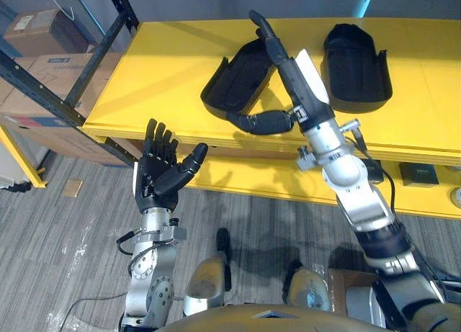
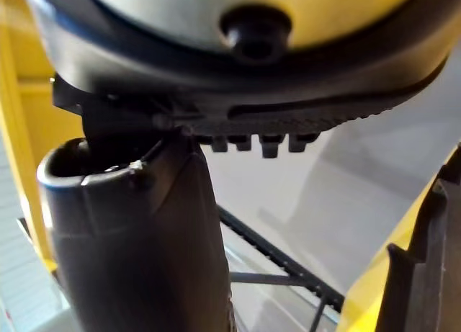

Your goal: Walk over and take three plastic housings, then place them on the shelf

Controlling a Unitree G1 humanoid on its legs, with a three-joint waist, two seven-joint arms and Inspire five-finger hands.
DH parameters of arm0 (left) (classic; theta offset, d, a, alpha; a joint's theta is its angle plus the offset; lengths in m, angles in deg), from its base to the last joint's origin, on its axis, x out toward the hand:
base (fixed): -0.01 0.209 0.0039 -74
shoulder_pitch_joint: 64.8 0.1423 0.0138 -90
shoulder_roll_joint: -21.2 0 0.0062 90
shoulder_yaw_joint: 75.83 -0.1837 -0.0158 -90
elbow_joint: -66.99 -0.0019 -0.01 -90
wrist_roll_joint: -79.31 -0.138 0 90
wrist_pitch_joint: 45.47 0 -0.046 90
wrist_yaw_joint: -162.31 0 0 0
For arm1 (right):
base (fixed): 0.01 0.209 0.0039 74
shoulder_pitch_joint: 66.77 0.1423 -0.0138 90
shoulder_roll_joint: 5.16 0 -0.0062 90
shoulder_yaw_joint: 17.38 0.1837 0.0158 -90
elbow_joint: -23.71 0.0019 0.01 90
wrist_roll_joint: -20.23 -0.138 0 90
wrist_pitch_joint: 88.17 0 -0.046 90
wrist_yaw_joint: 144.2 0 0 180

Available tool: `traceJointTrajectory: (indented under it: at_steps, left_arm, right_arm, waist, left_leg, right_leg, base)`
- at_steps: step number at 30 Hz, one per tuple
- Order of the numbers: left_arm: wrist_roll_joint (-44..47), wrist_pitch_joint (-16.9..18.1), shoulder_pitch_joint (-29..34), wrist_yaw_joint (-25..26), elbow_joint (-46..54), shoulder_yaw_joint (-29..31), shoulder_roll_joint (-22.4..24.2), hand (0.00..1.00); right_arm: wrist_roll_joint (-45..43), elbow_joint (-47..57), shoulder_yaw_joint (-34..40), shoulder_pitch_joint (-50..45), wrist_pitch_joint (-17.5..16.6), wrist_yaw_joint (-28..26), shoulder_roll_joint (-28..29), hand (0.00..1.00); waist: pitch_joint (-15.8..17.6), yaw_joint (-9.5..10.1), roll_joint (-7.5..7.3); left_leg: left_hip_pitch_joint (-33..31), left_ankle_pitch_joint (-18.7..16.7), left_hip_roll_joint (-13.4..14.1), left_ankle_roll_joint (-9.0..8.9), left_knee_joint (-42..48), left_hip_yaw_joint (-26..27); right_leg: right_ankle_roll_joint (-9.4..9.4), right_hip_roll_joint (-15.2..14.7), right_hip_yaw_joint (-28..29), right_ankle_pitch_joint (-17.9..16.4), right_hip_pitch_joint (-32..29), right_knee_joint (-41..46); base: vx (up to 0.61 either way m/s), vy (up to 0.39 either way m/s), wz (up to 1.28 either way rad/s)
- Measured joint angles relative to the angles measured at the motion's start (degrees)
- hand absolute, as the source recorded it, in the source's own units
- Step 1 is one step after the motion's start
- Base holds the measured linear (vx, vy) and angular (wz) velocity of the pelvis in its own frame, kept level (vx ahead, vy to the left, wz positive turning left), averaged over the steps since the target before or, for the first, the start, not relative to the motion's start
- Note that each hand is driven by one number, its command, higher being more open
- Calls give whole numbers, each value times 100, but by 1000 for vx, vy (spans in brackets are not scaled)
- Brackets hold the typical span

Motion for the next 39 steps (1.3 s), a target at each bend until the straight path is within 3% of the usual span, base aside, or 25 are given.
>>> traceJointTrajectory:
  at_steps: [6, 9, 13, 19, 24, 28, 34, 39]
  left_arm:
    - [-469, 1, -195, 134, 368, 308, -339, 100]
    - [-746, -17, -277, 303, 381, 618, -388, 100]
    - [-889, -70, -464, 369, 297, 873, -626, 100]
    - [-907, -73, -668, 380, -210, 952, -812, 100]
    - [-647, -88, -686, 301, -624, 1106, -809, 100]
    - [-631, -192, -920, 209, -774, 1070, -810, 100]
    - [-514, -327, -2069, 39, -1837, 754, -992, 100]
    - [-356, -324, -2800, -15, -2760, 539, -1239, 100]
  right_arm:
    - [-1074, 394, 769, -1284, -1, -615, 6, 100]
    - [-1509, 477, 976, -1372, -1, -960, 4, 100]
    - [-1841, 691, 1142, -1512, 4, -1379, -59, 100]
    - [-2487, 485, 1615, -1464, 278, -1462, -202, 100]
    - [-3081, -509, 2219, -1223, 926, -1445, -312, 100]
    - [-3071, -950, 2132, -1080, 1029, -1330, -346, 100]
    - [-3066, -1539, 1868, 129, 1038, -1291, -462, 100]
    - [-3063, -1762, 1223, 937, 1027, -1488, -658, 100]
  waist:
    - [-149, -174, -149]
    - [-187, -311, -171]
    - [-363, -308, -256]
    - [-478, -320, -358]
    - [-490, -409, -370]
    - [-490, -415, -369]
    - [-483, -433, -354]
    - [-364, -438, -377]
  left_leg:
    - [79, -63, 29, 26, -24, 156]
    - [217, -79, 34, 23, -116, 270]
    - [228, -82, 91, 20, -157, 346]
    - [295, -62, 95, 46, -206, 385]
    - [387, -21, 101, 36, -345, 391]
    - [384, 8, 131, 14, -344, 380]
    - [298, 62, 133, 34, -342, 376]
    - [190, 116, 137, 68, -324, 419]
  right_leg:
    - [52, 83, 141, 184, 134, -365]
    - [70, 108, 219, 250, 233, -514]
    - [58, 187, 278, 318, 245, -663]
    - [51, 209, 315, 382, 315, -752]
    - [57, 234, 316, 406, 365, -822]
    - [44, 263, 315, 405, 354, -795]
    - [16, 264, 342, 413, 235, -734]
    - [0, 271, 494, 404, 23, -574]
  base:
    - [43, 6, -14]
    - [23, 7, -17]
    - [34, -16, -10]
    - [18, -8, -4]
    - [0, 0, 0]
    - [0, 0, 0]
    - [-11, -2, 0]
    - [4, -8, -8]
